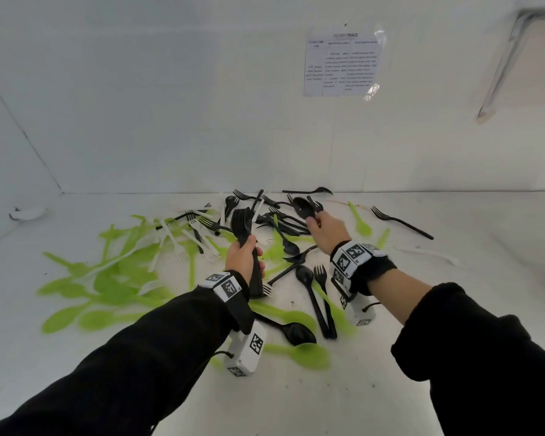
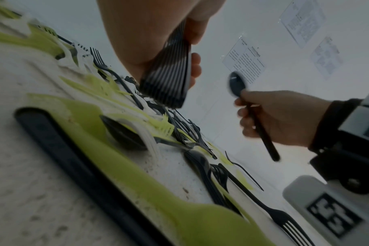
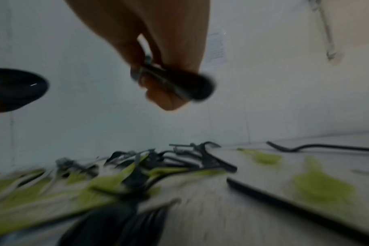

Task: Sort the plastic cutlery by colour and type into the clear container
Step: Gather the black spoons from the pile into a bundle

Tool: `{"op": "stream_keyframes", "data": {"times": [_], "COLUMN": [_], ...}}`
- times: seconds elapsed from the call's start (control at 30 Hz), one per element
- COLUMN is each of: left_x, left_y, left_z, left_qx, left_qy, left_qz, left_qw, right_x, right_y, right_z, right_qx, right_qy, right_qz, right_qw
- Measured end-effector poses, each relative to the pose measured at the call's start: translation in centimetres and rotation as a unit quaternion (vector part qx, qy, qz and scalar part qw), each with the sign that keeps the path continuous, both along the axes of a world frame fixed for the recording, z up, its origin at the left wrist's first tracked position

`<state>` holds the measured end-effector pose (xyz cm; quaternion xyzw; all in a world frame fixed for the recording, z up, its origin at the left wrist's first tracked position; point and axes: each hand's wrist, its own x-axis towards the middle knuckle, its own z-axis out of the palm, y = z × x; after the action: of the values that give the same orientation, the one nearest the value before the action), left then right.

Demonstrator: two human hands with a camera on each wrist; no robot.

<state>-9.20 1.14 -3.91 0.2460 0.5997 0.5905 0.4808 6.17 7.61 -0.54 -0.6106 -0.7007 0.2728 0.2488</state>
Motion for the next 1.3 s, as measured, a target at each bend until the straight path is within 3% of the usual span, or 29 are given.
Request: {"op": "stream_keyframes", "data": {"times": [0.07,0.13,0.33,0.47,0.63,0.73,0.87,1.0,1.1,1.3], "left_x": [-0.4,-0.9,-1.9,-2.6,-3.4,-3.7,-3.8,-3.9,-3.6,-2.6], "left_y": [-0.1,-0.2,-0.9,-1.3,-1.7,-1.9,-2.2,-2.4,-2.5,-2.5], "left_z": [0.0,-0.2,-0.6,-0.7,-1.0,-1.1,-1.2,-1.5,-1.8,-2.0], "left_qx": [0.003,0.005,0.005,0.007,0.004,0.0,-0.001,-0.007,-0.014,-0.017], "left_qy": [-0.003,-0.006,-0.004,-0.007,-0.01,-0.011,-0.017,-0.014,-0.016,-0.018], "left_qz": [-0.008,-0.012,-0.02,-0.022,-0.018,-0.018,-0.022,-0.026,-0.03,-0.053], "left_qw": [1.0,1.0,1.0,1.0,1.0,1.0,1.0,1.0,0.999,0.998], "right_x": [-0.6,-1.1,-2.1,-2.0,-2.0,-1.8,-1.8,-2.2,-2.2,-1.9], "right_y": [-1.9,-3.4,-3.6,-3.1,-3.0,-3.0,-3.1,-3.8,-3.7,-3.4], "right_z": [-1.2,-2.2,-3.4,-3.1,-2.5,-2.4,-2.8,-3.2,-3.5,-2.9], "right_qx": [-0.093,-0.099,-0.096,-0.088,-0.056,-0.091,-0.164,-0.164,-0.168,-0.127], "right_qy": [-0.161,-0.307,-0.359,-0.306,-0.144,-0.091,0.048,0.033,0.037,-0.123], "right_qz": [0.079,0.132,0.114,0.083,0.017,-0.003,0.003,0.058,0.05,0.025], "right_qw": [0.979,0.937,0.921,0.944,0.988,0.992,0.985,0.984,0.984,0.984]}}
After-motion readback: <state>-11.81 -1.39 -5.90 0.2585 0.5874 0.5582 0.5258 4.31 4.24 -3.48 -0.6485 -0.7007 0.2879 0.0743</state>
